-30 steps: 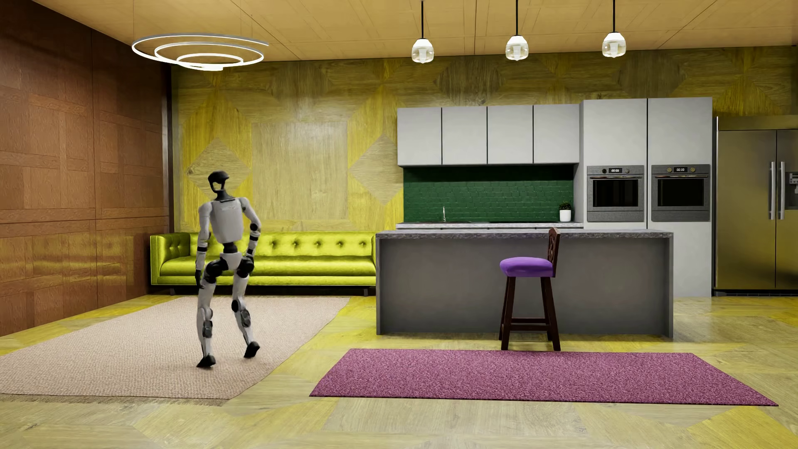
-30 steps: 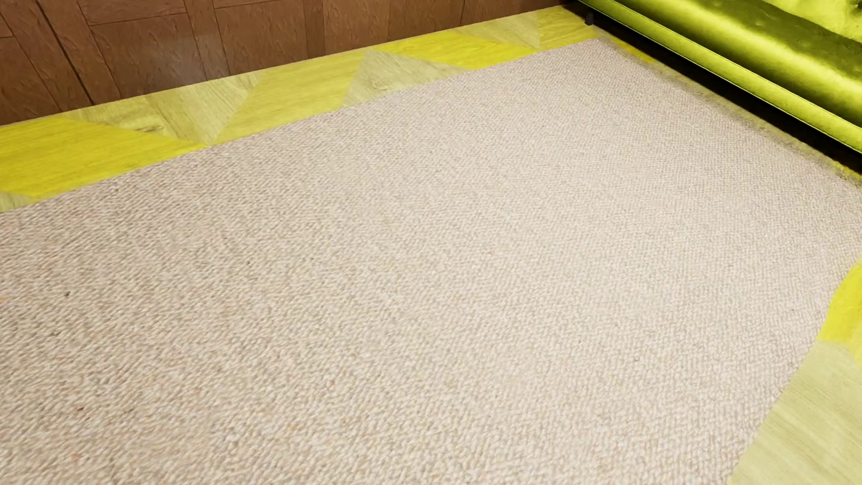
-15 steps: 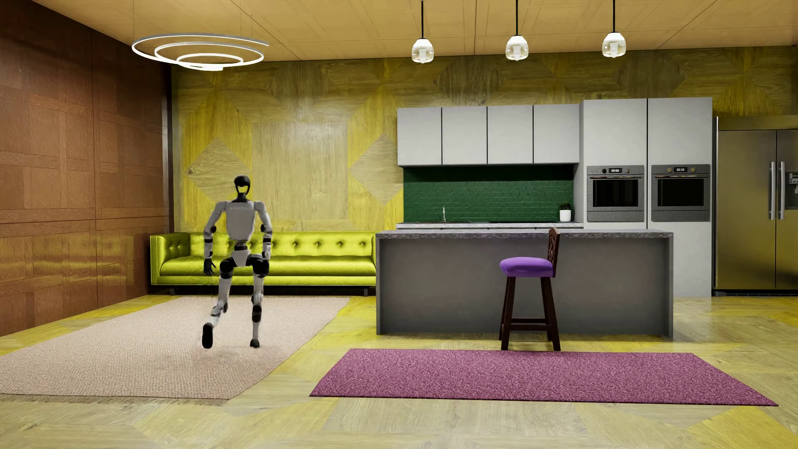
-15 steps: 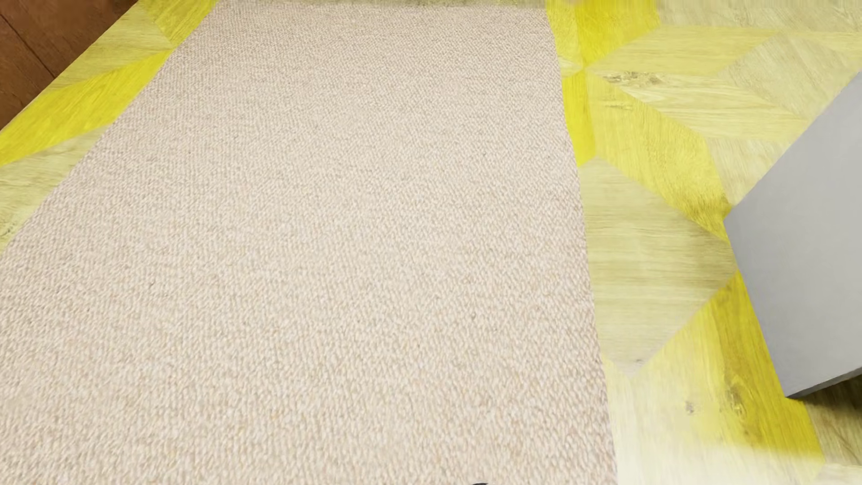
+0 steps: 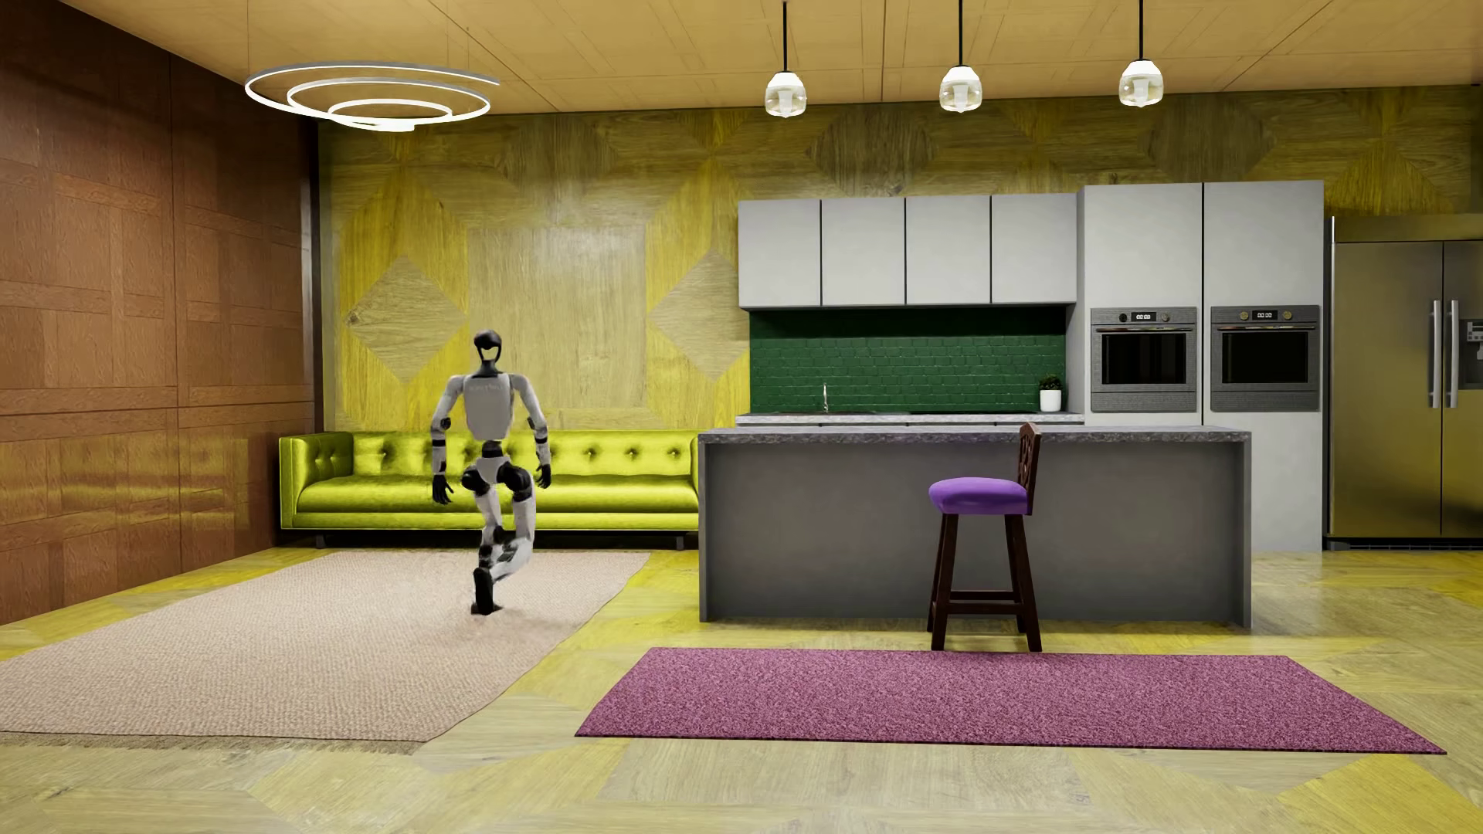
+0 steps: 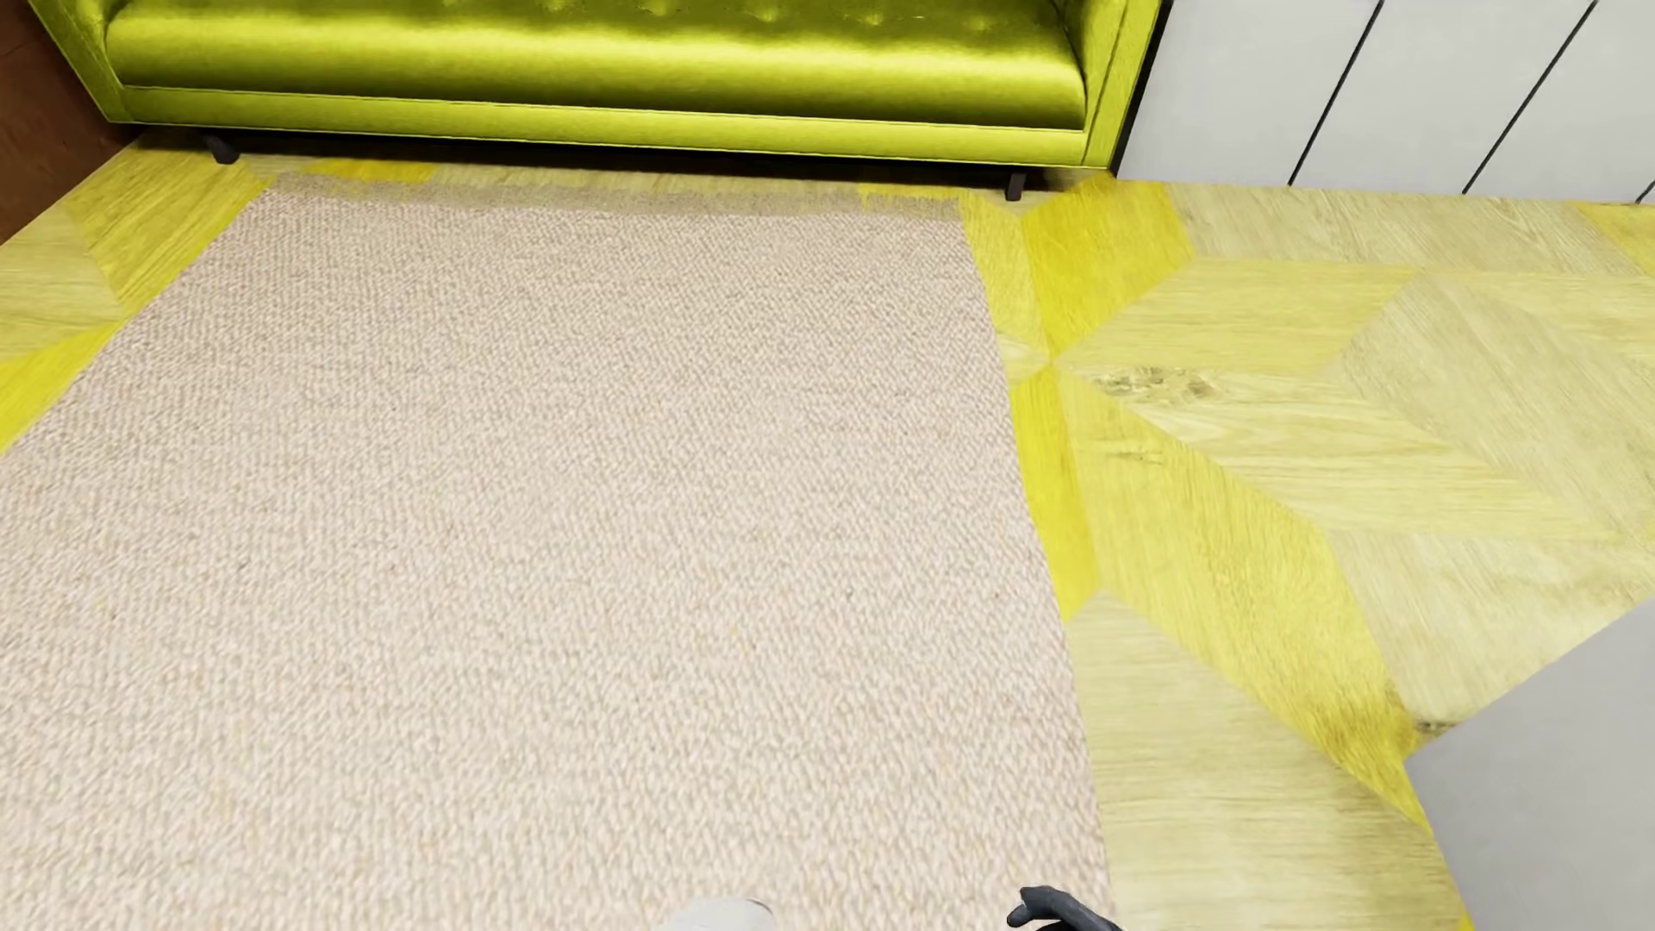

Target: Go to the sofa

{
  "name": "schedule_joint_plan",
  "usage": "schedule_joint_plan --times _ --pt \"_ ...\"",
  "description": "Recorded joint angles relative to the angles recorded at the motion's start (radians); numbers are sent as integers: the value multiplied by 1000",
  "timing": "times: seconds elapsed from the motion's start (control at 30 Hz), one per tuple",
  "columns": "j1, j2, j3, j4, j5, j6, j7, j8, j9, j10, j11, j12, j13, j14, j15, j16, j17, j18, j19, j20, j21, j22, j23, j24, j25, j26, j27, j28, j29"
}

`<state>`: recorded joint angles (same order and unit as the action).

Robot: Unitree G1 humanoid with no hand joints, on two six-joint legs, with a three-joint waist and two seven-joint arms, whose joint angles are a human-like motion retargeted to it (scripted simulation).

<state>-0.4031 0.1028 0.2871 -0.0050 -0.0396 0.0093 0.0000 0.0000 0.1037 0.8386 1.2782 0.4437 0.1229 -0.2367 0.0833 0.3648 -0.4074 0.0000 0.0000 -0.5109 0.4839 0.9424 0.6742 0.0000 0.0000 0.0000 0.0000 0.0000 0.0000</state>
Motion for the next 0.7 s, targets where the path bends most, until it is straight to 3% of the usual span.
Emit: schedule_joint_plan --times 0.07,0.1,0.13,0.2,0.23,0.27,0.3,0.33,0.37,0.4,0.43,0.47,0.5,0.53,0.57,0.63,0.7 --pt "178 -209 -161 -19 62 48 0 0 8 -109 143 -58 73 8 -20 -19 8 0 0 53 64 -118 74 0 0 0 0 0 0" --pt "286 -294 -223 -19 88 76 0 0 13 -175 75 -84 142 8 7 -26 7 0 0 61 48 -190 86 0 0 0 0 0 0" --pt "382 -363 -266 -15 106 75 0 0 18 -231 -88 -113 141 3 81 -22 43 0 0 102 143 -257 253 0 0 0 0 0 0" --pt "551 -465 -349 8 118 91 0 0 11 -321 -516 -170 236 -25 214 -20 20 0 0 145 244 -401 274 0 0 0 0 0 0" --pt "620 -486 -381 15 106 80 0 0 5 -339 -712 -207 269 -59 73 -8 26 0 0 174 268 -456 299 0 0 0 0 0 0" --pt "665 -512 -414 24 92 70 0 0 -5 -342 -821 -239 300 -99 -230 5 24 0 0 187 305 -496 307 0 0 0 0 0 0" --pt "698 -540 -445 43 78 65 0 0 -13 -330 -796 -260 326 -136 -430 12 27 0 0 213 319 -518 317 0 0 0 0 0 0" --pt "730 -564 -481 64 82 66 0 0 -9 -307 -802 -271 346 -134 -436 13 29 0 0 233 342 -520 328 0 0 0 0 0 0" --pt "775 -584 -501 89 100 76 0 0 -3 -281 -781 -268 359 -87 -255 4 29 0 0 252 358 -488 344 0 0 0 0 0 0" --pt "771 -621 -494 106 130 91 0 0 -23 -218 -737 -251 364 38 7 -10 34 0 0 264 370 -448 357 0 0 0 0 0 0" --pt "728 -625 -477 154 177 125 0 0 -28 -58 -654 -231 352 237 138 -34 34 0 0 249 397 -364 375 0 0 0 0 0 0" --pt "683 -571 -452 169 208 130 0 0 -15 112 -598 -208 334 404 136 -53 30 0 0 221 390 -266 373 0 0 0 0 0 0" --pt "565 -510 -428 168 234 119 0 0 -5 326 -591 -196 296 391 110 -43 42 0 0 169 375 -184 355 0 0 0 0 0 0" --pt "464 -412 -382 183 255 122 0 0 17 496 -617 -201 266 232 59 -55 30 0 0 107 342 -98 303 0 0 0 0 0 0" --pt "379 -320 -303 168 256 98 0 0 18 574 -641 -180 228 79 6 -52 30 0 0 72 309 -34 260 0 0 0 0 0 0" --pt "222 -145 -174 148 231 62 0 0 13 497 -713 -105 138 -23 -114 -43 13 0 0 31 240 32 150 0 0 0 0 0 0" --pt "137 14 -79 140 187 37 0 0 0 171 -787 -18 59 15 -244 -23 -7 0 0 10 121 51 32 0 0 0 0 0 0"
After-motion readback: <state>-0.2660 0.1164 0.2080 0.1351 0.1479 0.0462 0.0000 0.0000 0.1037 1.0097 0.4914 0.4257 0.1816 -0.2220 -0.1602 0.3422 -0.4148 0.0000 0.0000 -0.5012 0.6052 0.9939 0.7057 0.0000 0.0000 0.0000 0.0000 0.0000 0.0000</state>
